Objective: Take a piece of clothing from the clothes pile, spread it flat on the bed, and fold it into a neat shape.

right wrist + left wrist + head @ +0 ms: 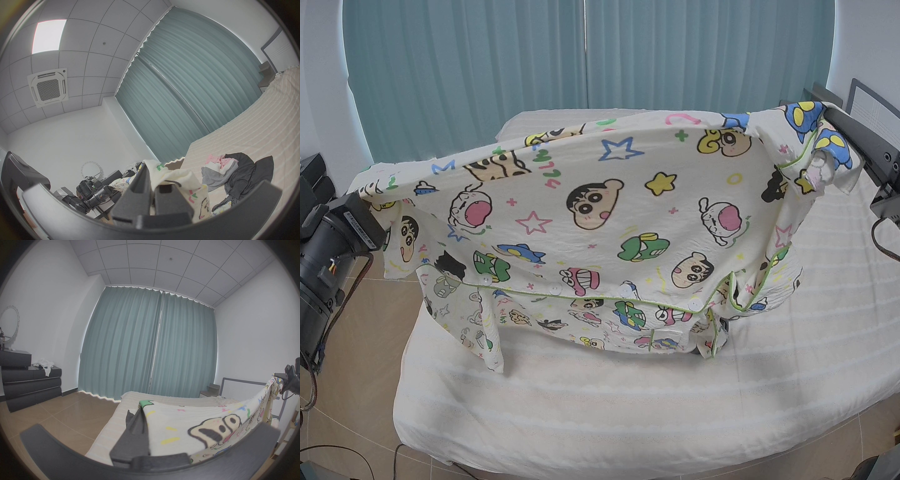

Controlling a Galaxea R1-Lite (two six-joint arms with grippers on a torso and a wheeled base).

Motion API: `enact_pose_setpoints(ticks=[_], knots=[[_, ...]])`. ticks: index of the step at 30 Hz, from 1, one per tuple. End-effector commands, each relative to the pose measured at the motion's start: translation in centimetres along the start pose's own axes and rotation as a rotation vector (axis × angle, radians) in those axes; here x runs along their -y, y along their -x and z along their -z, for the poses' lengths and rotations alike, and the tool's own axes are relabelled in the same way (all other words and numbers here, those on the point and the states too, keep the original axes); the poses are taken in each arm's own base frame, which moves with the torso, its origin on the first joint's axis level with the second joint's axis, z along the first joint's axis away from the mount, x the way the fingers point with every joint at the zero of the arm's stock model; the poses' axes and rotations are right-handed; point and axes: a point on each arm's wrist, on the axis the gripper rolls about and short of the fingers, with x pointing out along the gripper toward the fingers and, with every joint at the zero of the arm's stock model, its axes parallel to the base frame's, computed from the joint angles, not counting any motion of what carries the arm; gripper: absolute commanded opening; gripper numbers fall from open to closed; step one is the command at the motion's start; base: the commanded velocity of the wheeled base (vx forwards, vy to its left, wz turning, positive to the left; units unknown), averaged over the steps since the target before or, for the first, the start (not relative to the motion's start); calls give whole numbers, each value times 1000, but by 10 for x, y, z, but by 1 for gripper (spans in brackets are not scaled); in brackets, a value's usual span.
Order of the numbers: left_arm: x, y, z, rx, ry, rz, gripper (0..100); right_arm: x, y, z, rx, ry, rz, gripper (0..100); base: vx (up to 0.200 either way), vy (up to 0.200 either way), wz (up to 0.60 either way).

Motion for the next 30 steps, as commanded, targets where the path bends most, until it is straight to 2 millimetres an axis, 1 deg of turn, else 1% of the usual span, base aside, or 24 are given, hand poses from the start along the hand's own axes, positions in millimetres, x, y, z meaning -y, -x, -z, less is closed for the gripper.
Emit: enact_pose_setpoints(ticks=[1,7,19,22,30], knots=[[0,1,3,-11,7,1,0,-2,2,-2,8,-1,-6,0,0,0,0],[-1,1,8,-29,25,0,0,-1,3,-1,2,-4,-3,0,0,0,0],[-1,2,9,-36,20,3,0,0,5,1,-1,-8,1,0,0,-200,0],[0,3,9,-37,22,6,0,0,9,1,-1,-7,3,0,0,-200,0],[8,8,10,-48,37,58,0,-2,13,-3,16,-5,0,0,0,-200,0]])
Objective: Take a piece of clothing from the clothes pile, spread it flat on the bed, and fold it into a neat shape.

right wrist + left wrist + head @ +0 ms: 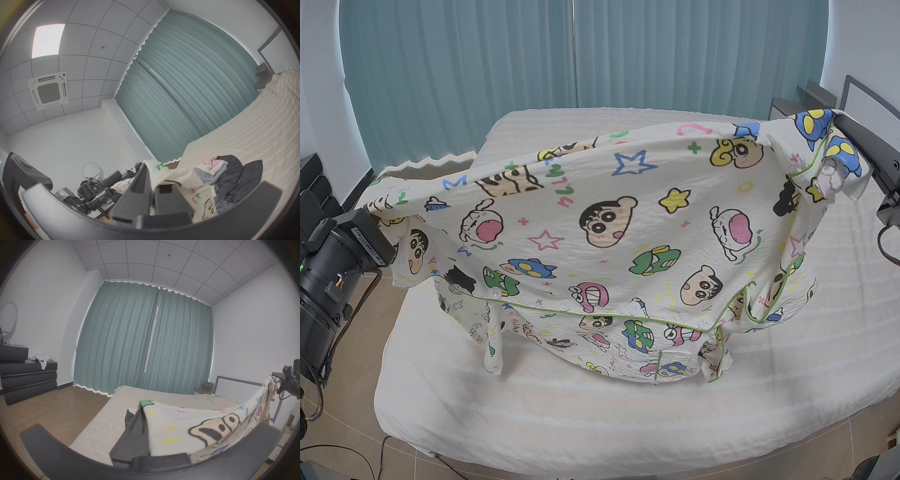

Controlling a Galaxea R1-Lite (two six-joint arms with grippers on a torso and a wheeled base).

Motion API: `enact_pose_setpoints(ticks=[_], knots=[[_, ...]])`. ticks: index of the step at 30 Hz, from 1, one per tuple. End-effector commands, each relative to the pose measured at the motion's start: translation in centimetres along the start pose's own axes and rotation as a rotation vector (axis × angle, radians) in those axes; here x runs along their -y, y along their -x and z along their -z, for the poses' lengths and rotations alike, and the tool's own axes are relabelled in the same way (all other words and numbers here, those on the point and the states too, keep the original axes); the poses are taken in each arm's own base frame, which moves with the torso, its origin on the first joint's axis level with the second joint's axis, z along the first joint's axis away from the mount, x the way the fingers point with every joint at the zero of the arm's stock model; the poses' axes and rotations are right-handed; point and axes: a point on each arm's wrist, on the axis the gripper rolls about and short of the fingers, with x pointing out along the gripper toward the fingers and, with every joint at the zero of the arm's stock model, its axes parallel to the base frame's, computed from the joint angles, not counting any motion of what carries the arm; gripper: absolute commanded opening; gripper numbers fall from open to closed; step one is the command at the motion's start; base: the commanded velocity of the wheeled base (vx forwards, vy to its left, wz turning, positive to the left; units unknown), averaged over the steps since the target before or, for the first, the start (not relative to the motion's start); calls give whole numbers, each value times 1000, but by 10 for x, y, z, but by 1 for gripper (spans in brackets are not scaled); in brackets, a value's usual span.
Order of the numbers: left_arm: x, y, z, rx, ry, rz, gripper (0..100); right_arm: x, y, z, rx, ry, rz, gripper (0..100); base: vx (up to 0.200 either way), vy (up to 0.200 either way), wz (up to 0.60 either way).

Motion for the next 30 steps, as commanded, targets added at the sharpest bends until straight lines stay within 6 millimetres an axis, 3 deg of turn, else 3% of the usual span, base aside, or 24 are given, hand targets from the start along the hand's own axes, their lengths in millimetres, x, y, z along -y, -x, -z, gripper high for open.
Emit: enact_pose_setpoints(ticks=[1,30], knots=[[4,2,0,-4,7,28,0,-2,4,-3,13,1,-3,0,0,-200,0],[11,5,1,-13,15,70,0,-5,15,-9,43,8,-8,0,0,-200,0]])
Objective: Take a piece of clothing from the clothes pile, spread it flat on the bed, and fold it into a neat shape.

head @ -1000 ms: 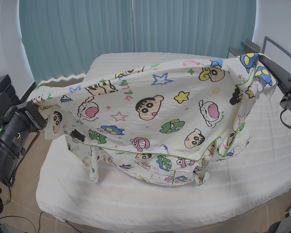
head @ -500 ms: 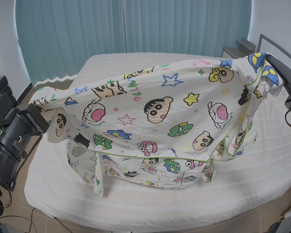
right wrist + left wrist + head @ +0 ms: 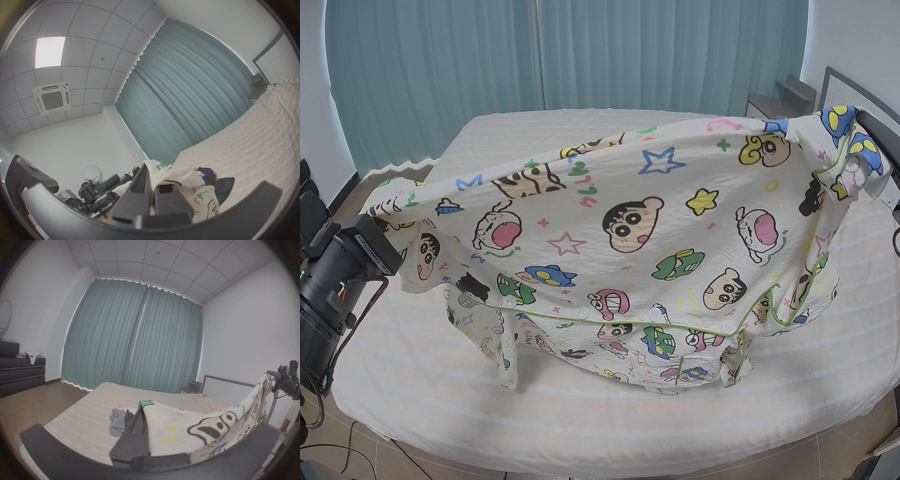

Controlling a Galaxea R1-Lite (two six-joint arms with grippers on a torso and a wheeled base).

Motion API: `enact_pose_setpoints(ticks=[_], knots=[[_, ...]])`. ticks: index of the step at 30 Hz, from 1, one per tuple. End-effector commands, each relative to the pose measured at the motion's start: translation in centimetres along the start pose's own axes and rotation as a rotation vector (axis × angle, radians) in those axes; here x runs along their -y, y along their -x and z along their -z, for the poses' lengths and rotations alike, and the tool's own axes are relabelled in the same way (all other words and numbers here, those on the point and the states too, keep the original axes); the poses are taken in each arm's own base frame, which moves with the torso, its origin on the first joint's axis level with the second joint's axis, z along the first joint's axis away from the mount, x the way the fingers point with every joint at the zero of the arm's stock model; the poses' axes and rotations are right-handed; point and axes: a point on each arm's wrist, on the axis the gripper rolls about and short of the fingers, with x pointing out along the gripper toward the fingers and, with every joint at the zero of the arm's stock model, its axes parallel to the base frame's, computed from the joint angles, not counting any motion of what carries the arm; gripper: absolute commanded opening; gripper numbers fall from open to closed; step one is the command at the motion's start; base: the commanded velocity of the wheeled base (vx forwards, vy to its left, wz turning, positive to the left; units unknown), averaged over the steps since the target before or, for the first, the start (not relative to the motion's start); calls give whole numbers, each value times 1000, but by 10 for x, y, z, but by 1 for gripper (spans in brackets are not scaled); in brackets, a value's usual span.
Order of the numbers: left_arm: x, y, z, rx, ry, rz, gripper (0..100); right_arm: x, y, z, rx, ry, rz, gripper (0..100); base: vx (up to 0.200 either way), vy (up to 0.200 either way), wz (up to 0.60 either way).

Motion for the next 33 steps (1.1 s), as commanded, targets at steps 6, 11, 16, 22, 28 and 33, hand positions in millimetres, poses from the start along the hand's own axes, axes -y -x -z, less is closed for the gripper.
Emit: enact_pose_setpoints(ticks=[6,11,16,22,28,33], knots=[[0,0,0,-2,-1,1,0,-3,3,-6,22,3,-12,0,0,-200,0],[0,0,0,-2,-3,3,0,-4,5,-8,31,6,-16,0,0,-200,0],[0,0,0,-2,-3,1,0,-3,5,-7,27,6,-14,0,0,-200,0],[0,0,0,-2,-4,1,0,-3,6,-7,27,6,-14,0,0,-200,0],[0,0,0,-2,-4,1,0,-4,5,-8,29,6,-17,0,0,-200,0],[0,-1,1,-3,-3,1,0,-3,3,-6,23,6,-15,0,0,-200,0]])
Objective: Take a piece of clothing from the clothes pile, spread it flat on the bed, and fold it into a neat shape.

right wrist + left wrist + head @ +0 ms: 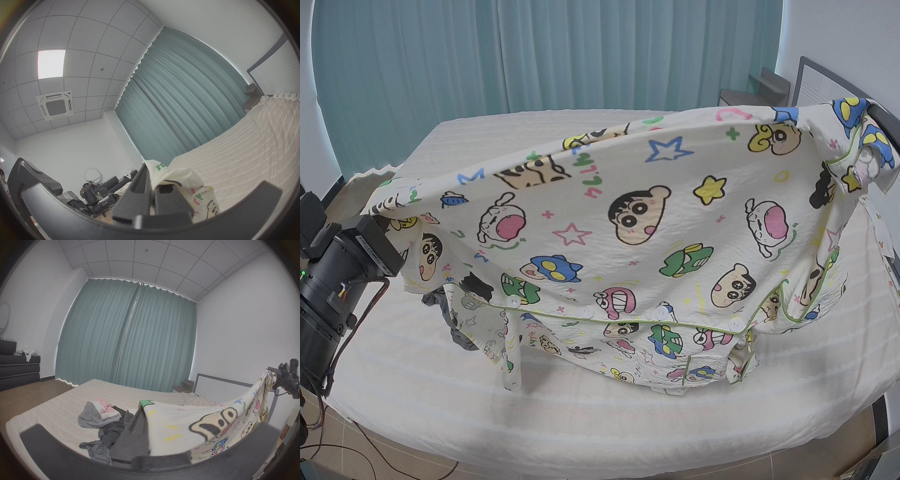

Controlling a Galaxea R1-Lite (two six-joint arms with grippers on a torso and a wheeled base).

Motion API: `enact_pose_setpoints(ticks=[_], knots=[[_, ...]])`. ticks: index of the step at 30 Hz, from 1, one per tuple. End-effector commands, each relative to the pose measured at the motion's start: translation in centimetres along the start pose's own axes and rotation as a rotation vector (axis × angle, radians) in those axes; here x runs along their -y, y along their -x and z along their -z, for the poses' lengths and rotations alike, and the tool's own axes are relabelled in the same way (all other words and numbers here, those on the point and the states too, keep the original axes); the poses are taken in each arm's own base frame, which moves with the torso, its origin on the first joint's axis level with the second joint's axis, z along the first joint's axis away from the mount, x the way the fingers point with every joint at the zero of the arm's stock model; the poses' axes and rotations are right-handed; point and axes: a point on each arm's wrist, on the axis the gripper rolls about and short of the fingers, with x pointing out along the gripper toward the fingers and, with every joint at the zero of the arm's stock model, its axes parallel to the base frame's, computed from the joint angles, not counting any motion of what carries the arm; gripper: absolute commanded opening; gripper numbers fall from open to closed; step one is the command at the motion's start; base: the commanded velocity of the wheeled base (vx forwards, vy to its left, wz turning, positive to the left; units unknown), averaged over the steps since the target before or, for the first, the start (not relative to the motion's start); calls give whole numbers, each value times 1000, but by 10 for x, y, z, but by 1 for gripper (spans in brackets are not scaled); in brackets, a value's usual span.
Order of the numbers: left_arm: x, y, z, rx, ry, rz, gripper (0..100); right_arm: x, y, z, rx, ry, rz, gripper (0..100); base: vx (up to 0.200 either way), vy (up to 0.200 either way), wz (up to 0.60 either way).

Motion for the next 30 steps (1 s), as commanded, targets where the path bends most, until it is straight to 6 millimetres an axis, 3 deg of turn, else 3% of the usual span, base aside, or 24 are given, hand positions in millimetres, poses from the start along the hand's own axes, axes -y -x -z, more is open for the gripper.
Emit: enact_pose_setpoints(ticks=[1,3,22,30], knots=[[0,0,1,-2,0,0,0,1,-1,1,-5,-1,2,0,0,-200,0],[0,0,2,-6,-2,0,0,0,-1,1,-4,-1,1,0,0,-200,0],[-1,1,5,-17,-1,-1,0,1,0,1,-7,-1,3,0,0,0,0],[-1,2,5,-17,-3,-1,0,0,1,1,-3,0,4,0,-200,0,0]])
